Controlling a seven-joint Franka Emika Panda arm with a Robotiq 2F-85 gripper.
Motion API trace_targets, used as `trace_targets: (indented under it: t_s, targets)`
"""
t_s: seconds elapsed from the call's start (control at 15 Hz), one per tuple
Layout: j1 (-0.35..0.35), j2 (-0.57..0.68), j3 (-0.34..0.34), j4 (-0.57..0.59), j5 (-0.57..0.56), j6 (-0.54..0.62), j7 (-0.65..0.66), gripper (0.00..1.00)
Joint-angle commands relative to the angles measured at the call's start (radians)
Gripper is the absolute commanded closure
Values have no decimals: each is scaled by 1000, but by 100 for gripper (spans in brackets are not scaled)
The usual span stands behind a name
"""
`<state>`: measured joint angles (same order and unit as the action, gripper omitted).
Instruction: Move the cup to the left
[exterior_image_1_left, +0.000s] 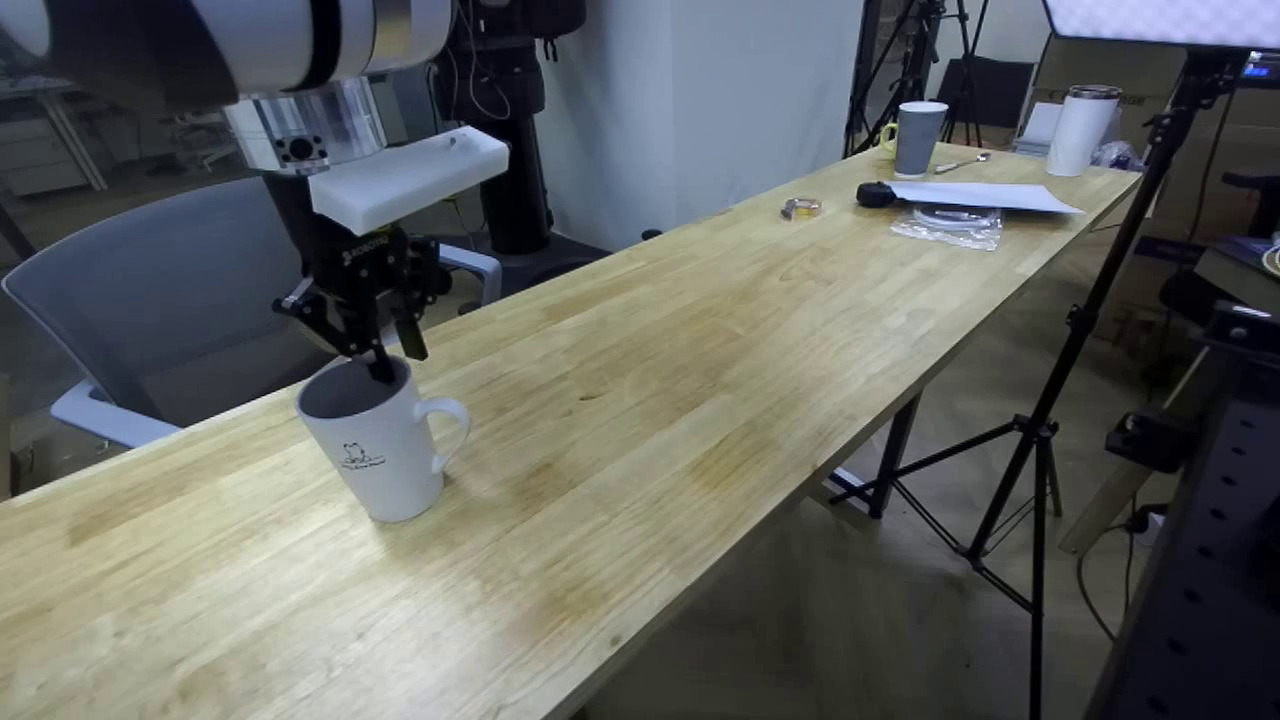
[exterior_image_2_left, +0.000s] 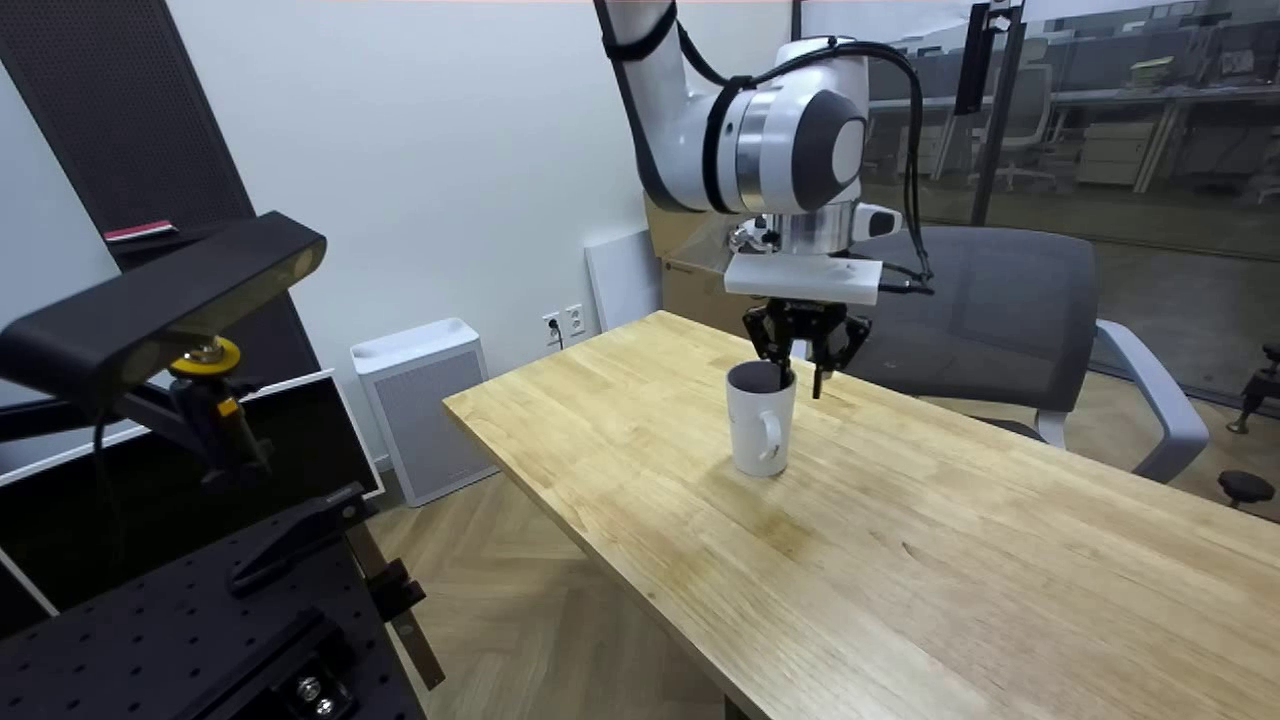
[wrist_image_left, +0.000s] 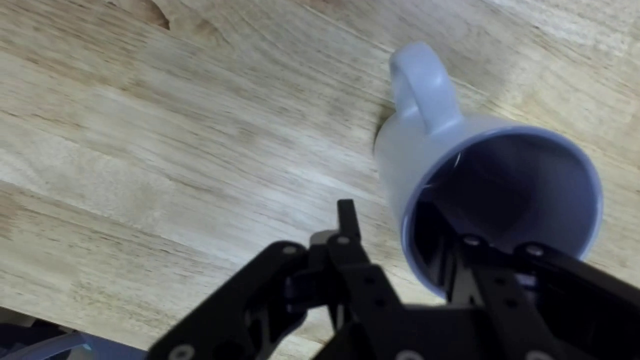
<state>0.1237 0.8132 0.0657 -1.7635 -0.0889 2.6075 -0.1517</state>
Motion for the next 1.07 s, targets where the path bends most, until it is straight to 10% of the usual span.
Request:
trace_targets:
  t_s: [0.0,0.33,1.0]
  targets:
    - [26,9,-34,42,-34,-38,49,33]
    - [37,-26,-53,71,-39,-97,80,1]
    - [35,-253,-38,11,-34,-280,111,0]
